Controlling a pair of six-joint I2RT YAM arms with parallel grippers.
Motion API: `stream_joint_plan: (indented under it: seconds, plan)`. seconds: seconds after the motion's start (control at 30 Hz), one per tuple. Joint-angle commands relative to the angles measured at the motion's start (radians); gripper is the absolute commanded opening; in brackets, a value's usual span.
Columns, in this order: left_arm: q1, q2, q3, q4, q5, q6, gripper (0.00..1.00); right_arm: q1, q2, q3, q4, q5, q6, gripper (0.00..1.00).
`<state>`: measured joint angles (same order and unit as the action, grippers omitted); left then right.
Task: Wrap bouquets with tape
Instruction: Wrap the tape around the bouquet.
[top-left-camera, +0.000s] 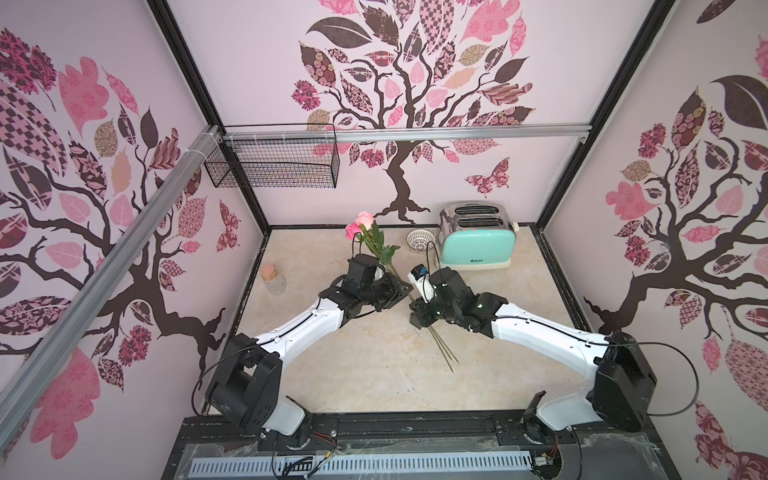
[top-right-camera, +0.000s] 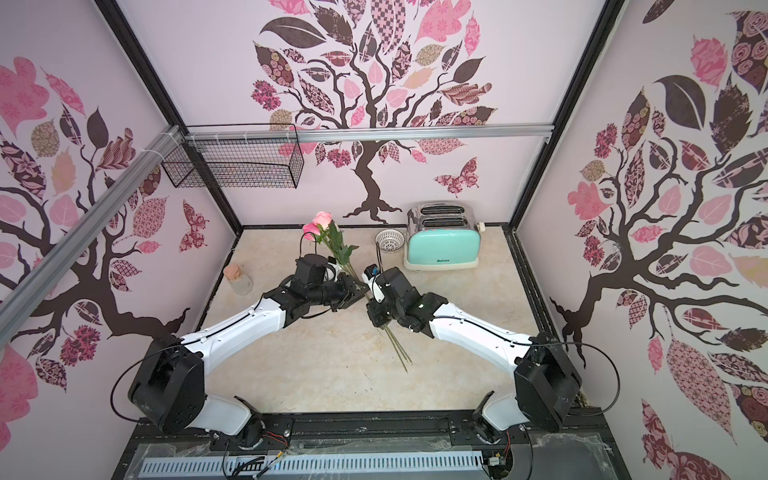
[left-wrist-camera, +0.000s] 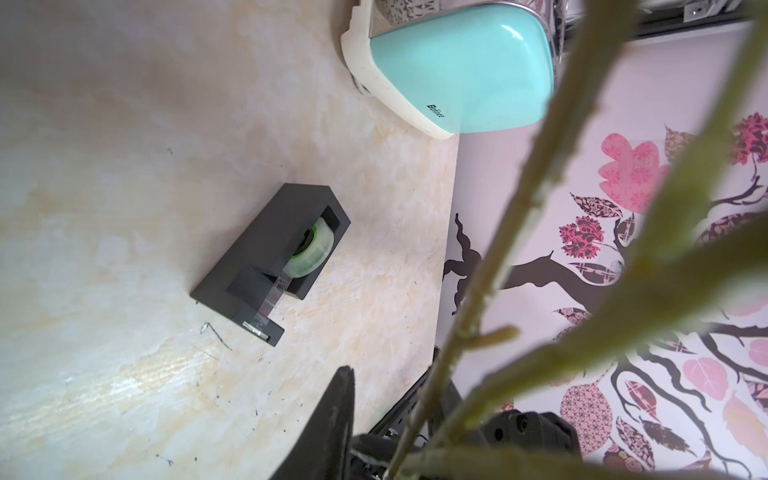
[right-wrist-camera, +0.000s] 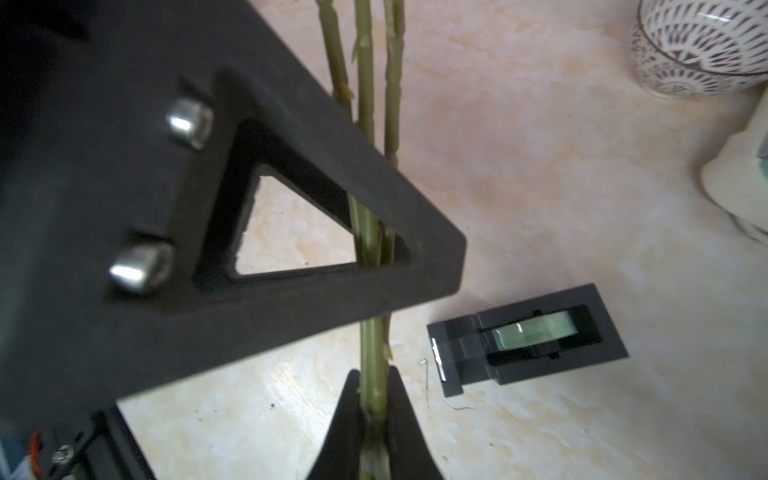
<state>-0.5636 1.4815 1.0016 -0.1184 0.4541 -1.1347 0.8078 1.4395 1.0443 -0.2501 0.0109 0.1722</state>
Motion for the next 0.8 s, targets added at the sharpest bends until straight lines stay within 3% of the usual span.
stream_joint_plan:
  seconds: [0.0,0.07,0.17,0.23,0.33,0.43,0.5,0.63,0.77]
  plan:
    - [-0.012,0.004,0.037,-0.067,-0.048,-0.054,0.28,0.023,-0.013,0.056,-0.004,0.241,-0.048,0.00]
    - [-0.016,0.009,0.041,-0.042,-0.051,-0.066,0.25,0.048,-0.015,0.050,0.014,0.259,-0.066,0.00]
    - [-0.015,0.023,0.059,-0.029,-0.061,-0.065,0.07,0.054,-0.024,0.040,0.038,0.232,-0.056,0.00]
    - [-0.013,0.029,0.073,-0.036,-0.065,-0.054,0.00,0.054,-0.032,0.035,0.046,0.220,-0.045,0.00]
    - [-0.002,0.033,0.070,-0.023,-0.057,-0.038,0.00,0.051,-0.054,0.021,0.067,0.178,-0.040,0.09]
    - [0.021,0.026,0.041,0.032,-0.026,-0.027,0.00,-0.002,-0.075,0.014,0.081,0.022,0.001,0.37]
    - [0.047,0.019,0.006,0.099,0.019,-0.023,0.00,-0.064,-0.094,0.002,0.102,-0.116,0.050,0.46]
    - [0.086,0.003,-0.026,0.174,0.086,-0.003,0.00,-0.131,-0.131,-0.028,0.169,-0.294,0.118,0.53]
    - [0.091,-0.011,-0.034,0.187,0.109,0.022,0.00,-0.150,-0.127,-0.031,0.212,-0.392,0.162,0.50]
